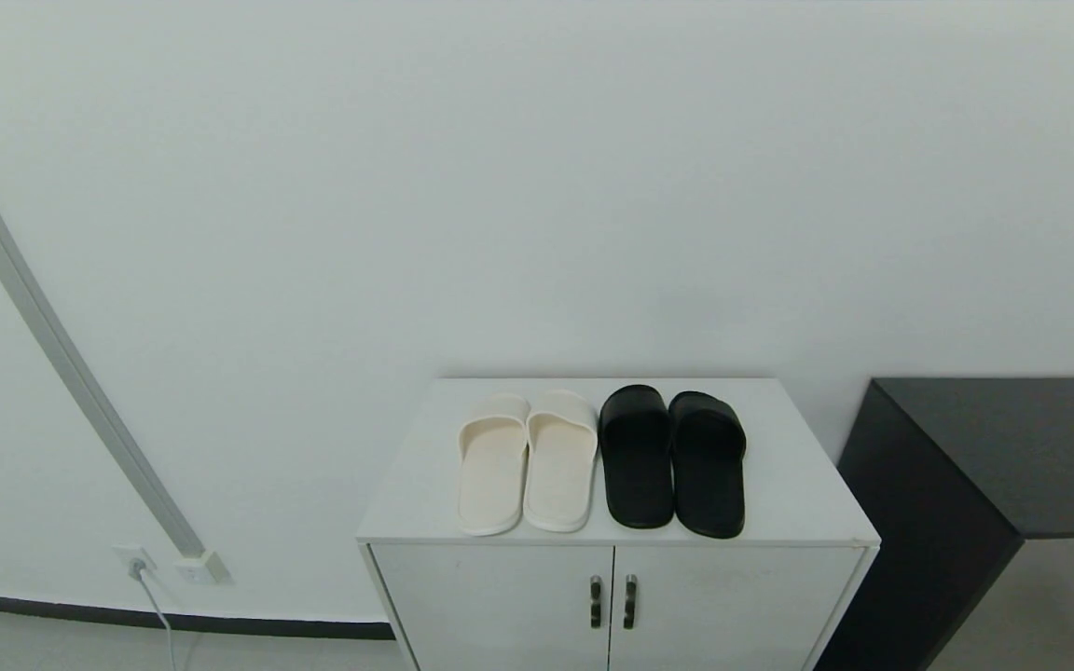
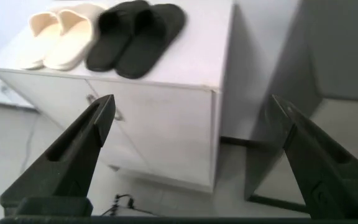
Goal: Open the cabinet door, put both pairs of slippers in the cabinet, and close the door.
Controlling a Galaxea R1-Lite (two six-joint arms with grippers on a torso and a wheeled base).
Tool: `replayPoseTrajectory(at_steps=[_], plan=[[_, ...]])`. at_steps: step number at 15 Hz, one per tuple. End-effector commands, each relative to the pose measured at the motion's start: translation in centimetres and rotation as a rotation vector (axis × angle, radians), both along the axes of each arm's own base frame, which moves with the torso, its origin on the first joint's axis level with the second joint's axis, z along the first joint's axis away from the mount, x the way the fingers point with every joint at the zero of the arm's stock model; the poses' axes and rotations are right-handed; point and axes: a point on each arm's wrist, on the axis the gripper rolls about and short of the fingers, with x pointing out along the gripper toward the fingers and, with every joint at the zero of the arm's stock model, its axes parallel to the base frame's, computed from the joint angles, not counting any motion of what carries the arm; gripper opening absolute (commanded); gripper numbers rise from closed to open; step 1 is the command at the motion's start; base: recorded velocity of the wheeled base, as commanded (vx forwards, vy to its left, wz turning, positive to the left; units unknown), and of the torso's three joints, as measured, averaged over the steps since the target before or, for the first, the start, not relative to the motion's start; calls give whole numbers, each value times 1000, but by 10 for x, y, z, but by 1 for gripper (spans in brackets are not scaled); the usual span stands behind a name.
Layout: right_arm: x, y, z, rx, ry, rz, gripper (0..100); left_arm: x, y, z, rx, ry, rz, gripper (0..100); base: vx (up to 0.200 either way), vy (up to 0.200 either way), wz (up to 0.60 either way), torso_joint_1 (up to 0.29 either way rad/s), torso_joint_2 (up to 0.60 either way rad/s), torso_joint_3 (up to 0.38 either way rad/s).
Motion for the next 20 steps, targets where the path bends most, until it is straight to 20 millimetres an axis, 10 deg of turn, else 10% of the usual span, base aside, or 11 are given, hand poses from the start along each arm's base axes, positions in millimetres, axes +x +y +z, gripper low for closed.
replayPoseTrajectory(at_steps=[1,6,20], plan=[[58,34,10,-15,119,110,100,0,0,0,0,0,0,0,0,0,0,0,0,0],[107,111,9,13,108,123,100,0,0,0,0,0,0,0,0,0,0,0,0,0],[192,223,-35,-66,29,-74,100,0,0,0,0,0,0,0,0,0,0,0,0,0]])
